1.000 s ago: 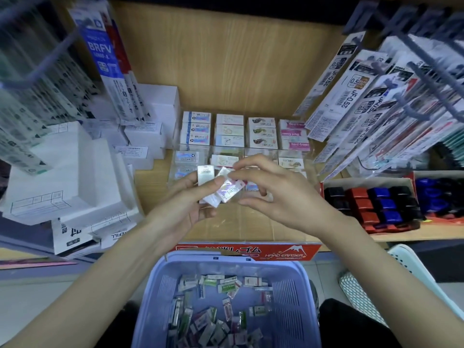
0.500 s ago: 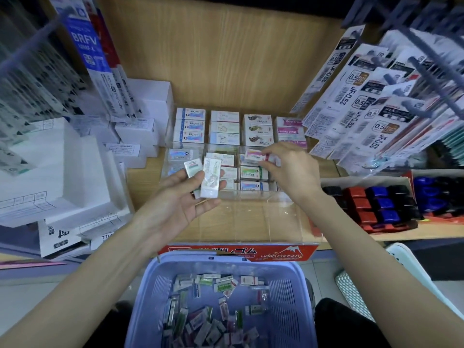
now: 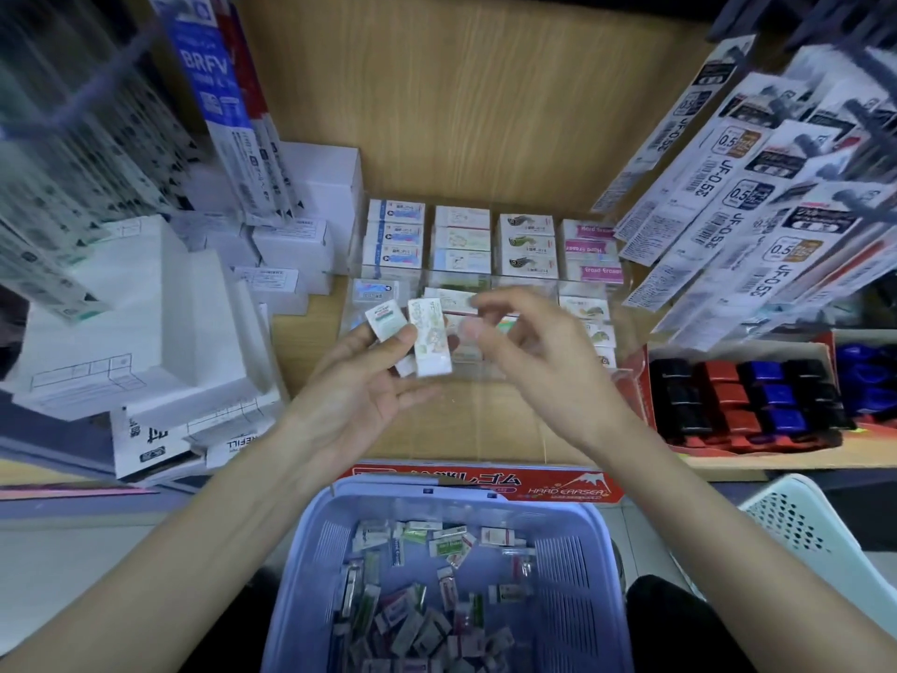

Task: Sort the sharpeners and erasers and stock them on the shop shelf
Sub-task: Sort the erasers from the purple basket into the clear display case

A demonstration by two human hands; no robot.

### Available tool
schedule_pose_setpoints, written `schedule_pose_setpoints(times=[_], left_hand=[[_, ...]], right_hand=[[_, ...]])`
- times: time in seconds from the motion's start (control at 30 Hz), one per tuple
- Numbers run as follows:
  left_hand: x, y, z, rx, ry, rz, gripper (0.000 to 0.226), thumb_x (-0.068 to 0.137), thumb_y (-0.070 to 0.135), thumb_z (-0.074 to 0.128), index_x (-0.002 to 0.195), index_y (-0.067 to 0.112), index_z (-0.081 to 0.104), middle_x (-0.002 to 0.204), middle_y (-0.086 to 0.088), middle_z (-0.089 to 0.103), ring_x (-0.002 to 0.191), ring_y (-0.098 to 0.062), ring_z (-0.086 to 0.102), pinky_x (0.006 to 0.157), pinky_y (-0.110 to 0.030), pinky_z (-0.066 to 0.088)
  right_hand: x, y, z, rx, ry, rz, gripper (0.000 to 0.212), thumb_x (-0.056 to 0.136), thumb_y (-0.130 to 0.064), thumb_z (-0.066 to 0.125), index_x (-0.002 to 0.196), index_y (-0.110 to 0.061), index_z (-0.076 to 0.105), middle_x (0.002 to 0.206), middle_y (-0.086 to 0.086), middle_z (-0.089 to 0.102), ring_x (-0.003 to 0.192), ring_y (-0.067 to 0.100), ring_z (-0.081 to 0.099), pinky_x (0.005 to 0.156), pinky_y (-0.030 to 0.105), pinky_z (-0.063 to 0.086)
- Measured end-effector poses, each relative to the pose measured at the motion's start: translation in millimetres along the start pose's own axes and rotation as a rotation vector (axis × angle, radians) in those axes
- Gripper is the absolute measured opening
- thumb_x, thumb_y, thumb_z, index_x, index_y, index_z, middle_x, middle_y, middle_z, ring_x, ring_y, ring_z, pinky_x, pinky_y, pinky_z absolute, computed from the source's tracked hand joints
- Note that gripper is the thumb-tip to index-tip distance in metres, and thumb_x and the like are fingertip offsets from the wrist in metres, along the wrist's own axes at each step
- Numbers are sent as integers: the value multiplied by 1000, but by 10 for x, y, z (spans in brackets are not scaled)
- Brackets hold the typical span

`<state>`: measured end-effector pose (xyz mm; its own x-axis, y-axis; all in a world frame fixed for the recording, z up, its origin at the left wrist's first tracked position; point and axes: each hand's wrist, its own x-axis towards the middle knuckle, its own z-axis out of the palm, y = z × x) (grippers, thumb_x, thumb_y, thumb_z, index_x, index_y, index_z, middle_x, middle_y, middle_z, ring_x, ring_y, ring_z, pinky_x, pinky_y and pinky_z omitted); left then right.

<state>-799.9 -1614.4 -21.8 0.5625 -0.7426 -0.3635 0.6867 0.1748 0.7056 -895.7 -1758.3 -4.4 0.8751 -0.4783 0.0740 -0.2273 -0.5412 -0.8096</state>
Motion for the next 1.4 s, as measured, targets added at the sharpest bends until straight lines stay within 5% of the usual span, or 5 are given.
schedule_pose_setpoints(times=[0.33, 0.63, 1.0, 1.27, 1.4], left_hand=[[16, 47, -94, -47, 160, -29, 21, 87, 2, 53, 107, 6, 57, 105, -15, 70, 89, -23, 71, 75, -33, 59], [-41, 198, -193, -154, 255, -73, 34, 96, 27, 37, 97, 4, 63, 90, -11, 70, 78, -21, 69, 69, -31, 58], [-63, 216, -212, -88, 258, -128, 36, 97, 25, 34, 107, 5, 62, 73, -4, 65, 61, -14, 59, 67, -26, 47], [-56, 199, -195, -48, 245, -127, 34, 99, 28, 37, 106, 5, 62, 73, -3, 66, 63, -13, 61, 69, -26, 45], [-54, 197, -221, -34, 218, -152, 29, 96, 29, 45, 106, 7, 61, 79, -4, 68, 64, -12, 65, 70, -26, 47]], right_hand=[[-94, 11, 285, -276, 61, -12, 33, 88, -27, 62, 120, -21, 56, 107, -9, 58, 61, -2, 40, 57, 24, 37], [305, 261, 154, -612, -12, -41, 34, 93, -24, 58, 126, -21, 57, 129, -3, 57, 114, 18, 55, 79, 33, 48], [233, 332, 189, -136, 290, 112, 22, 82, -32, 71, 91, -19, 56, 84, -5, 57, 70, 11, 51, 60, 23, 39], [266, 309, 432, -432, 101, -68, 27, 81, -47, 65, 81, -20, 62, 75, -12, 55, 73, 6, 51, 59, 28, 43], [366, 385, 217, -273, -65, -155, 14, 90, -19, 60, 102, -19, 67, 93, -13, 56, 70, -2, 47, 66, 29, 43]])
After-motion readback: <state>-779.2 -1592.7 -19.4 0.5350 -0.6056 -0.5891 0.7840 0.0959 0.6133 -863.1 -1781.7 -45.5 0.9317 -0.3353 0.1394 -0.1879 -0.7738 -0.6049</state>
